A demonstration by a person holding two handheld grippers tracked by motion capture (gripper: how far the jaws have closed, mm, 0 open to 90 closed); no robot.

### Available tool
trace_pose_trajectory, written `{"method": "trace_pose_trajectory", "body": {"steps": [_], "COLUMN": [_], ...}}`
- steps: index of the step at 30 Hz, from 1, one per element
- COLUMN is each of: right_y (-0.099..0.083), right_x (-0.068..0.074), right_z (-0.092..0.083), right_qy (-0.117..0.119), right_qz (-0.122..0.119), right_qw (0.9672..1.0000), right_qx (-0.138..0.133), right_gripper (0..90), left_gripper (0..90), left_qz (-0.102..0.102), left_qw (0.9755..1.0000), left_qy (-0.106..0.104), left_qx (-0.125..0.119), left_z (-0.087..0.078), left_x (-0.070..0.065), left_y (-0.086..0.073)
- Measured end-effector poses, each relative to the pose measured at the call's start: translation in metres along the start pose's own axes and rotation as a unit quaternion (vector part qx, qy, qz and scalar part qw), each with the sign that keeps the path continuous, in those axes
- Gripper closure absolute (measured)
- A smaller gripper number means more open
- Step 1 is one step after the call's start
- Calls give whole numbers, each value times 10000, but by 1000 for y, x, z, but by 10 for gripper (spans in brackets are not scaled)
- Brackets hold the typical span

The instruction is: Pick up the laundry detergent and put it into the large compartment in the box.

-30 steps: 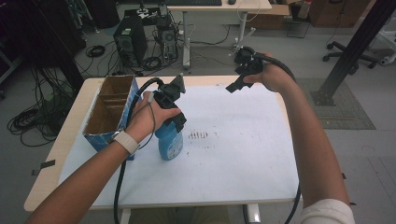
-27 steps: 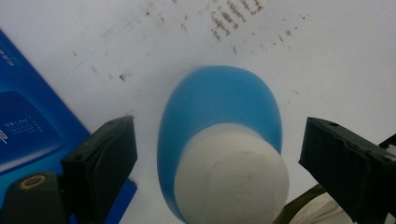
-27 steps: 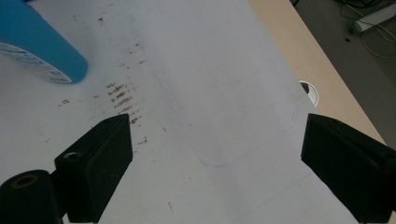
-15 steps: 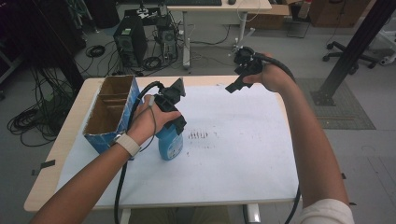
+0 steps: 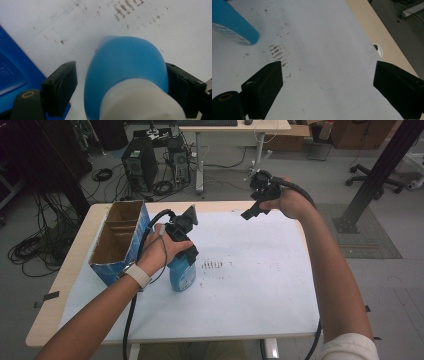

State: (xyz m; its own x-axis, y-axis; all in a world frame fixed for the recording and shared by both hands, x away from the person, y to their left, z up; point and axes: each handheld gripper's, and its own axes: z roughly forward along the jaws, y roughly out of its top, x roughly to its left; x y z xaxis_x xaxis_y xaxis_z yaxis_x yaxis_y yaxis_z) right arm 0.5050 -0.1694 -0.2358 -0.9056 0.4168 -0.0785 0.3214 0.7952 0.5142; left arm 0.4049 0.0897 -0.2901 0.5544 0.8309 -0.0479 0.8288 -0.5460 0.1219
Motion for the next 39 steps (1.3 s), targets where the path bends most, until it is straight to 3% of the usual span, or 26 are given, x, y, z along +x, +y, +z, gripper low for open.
{"method": "trace_pose_trajectory", "body": {"steps": [15, 19, 39], "right_y": [0, -1, -4], "right_x": [0, 0, 1], "right_z": [0, -1, -4], "right_qy": [11, -4, -29], "right_qz": [0, 4, 42], "right_qw": [10000, 10000, 10000], "right_qx": [3, -9, -39], "right_gripper": [90, 90, 90], "left_gripper": [296, 362, 369], "left_qz": [-20, -1, 10], "left_qw": [10000, 9999, 10000], "left_qy": [-72, -94, -60], "left_qx": [-19, -51, -51], "left_z": [3, 1, -5], "left_x": [2, 0, 1], "left_y": [0, 0, 0]}}
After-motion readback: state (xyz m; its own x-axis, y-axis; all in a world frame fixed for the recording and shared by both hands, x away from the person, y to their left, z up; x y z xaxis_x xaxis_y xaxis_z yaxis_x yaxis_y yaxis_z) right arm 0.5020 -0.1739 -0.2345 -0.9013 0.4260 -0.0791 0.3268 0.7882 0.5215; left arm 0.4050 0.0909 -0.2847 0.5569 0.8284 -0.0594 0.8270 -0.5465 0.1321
